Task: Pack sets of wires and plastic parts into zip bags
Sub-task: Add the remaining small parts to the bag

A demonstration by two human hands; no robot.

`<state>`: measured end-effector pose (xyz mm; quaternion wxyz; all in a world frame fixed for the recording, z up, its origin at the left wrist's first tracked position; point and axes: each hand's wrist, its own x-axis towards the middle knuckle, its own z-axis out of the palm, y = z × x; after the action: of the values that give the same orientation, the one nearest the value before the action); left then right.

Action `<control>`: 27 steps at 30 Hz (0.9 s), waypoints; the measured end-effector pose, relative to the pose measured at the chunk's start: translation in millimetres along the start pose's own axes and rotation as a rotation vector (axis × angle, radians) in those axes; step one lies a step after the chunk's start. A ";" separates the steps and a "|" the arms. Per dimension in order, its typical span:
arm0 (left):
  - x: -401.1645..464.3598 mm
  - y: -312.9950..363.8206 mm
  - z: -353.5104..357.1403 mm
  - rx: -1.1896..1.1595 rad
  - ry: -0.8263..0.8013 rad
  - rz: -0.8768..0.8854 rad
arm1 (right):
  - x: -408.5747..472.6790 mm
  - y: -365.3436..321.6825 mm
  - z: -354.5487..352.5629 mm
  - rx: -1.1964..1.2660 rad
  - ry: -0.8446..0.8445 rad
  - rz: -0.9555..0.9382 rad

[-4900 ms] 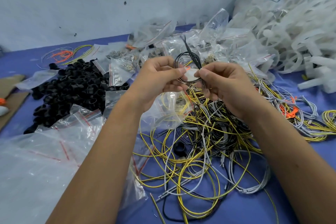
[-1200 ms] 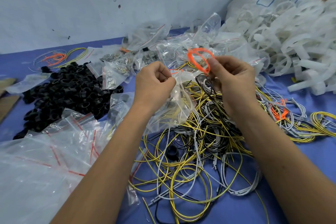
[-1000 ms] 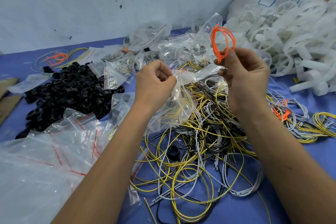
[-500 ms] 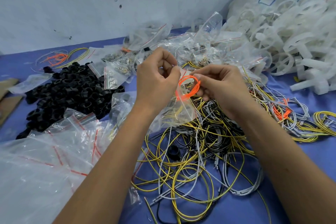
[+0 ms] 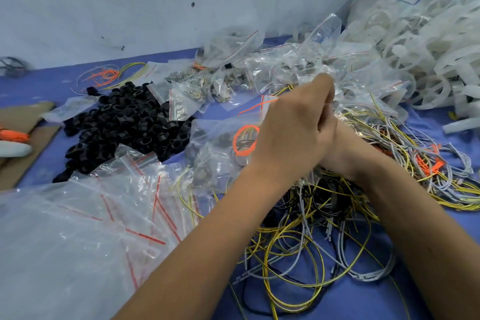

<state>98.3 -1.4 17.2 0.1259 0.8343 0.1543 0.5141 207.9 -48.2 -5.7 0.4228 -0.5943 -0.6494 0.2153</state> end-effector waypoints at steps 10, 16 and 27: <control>7.6 -19.2 -15.7 -0.113 0.152 -0.333 | 7.1 1.3 1.5 0.071 0.346 -0.054; 20.9 -63.3 -52.1 -0.206 0.420 -0.618 | 8.0 15.6 -11.9 -0.162 0.359 0.089; 31.8 -96.7 -98.3 -0.478 0.736 -0.764 | 6.1 1.0 3.0 -0.281 0.147 -0.159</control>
<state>11.2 105.0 50.8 0.4254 0.4342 0.3575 0.7090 206.5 -41.5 -6.4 0.3976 -0.6086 -0.6852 0.0444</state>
